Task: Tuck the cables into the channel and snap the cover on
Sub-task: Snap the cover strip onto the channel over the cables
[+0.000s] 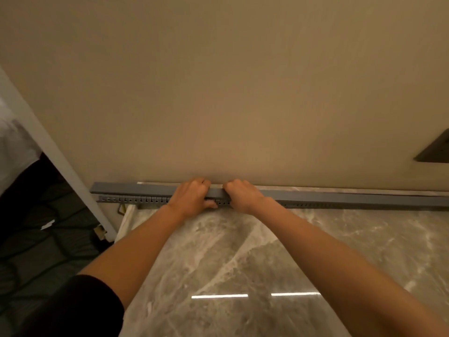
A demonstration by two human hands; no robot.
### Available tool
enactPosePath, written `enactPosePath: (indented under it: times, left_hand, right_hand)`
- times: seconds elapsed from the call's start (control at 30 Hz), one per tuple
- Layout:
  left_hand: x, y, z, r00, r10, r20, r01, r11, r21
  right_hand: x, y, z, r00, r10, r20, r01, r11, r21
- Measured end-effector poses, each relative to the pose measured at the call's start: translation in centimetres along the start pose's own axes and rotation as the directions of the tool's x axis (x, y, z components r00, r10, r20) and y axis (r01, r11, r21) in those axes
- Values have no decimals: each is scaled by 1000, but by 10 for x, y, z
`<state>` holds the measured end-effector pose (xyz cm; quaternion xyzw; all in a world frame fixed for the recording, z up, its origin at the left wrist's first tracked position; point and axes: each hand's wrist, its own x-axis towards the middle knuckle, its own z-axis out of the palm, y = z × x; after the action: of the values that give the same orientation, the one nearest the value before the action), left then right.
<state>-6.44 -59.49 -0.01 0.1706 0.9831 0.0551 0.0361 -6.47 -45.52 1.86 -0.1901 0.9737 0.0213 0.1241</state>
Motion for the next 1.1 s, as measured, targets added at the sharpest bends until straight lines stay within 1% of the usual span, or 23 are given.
enactPosePath:
  times: [0.1,0.2,0.27,0.47,0.67,0.77,0.87,1.0,1.1]
  left_hand:
    - [-12,-30,-3,999,-47,-3,47,999,10]
    - [-26,-54,-6,996,-83,-35,84,996,35]
    - [-27,-59,-6,995,-95,-42,97,994,57]
    - [-24,-58,-10,994,-108,-3,108,993,38]
    - [-20,-48,-5,993,-110,-33,110,994,16]
    - [-18,-52,-5,994,-93,-50,92,995,-36]
    - [-18,-65,-10,997,-74,-25,71,993,-93]
    - [-21,-78,-15,999,-51,19,52,995,-91]
    - [-24,-92,-20,995,-76,65,82,991,-103]
  right_hand:
    - [1,1,-2,1000,8,23,-8,1000,7]
    - [2,-1,-5,999,17,41,-18,1000,8]
    - [2,-2,-8,998,36,46,-36,999,1]
    - [5,-23,-13,995,78,54,-75,996,-54]
    - [20,-53,-7,998,-56,24,56,998,2]
    - [24,-51,-8,998,-62,29,62,998,7]
    - [24,-41,-8,998,-37,49,36,999,17]
    - [17,-29,-7,998,-7,59,5,1000,21]
    - [17,-28,-7,998,4,64,-6,1000,31]
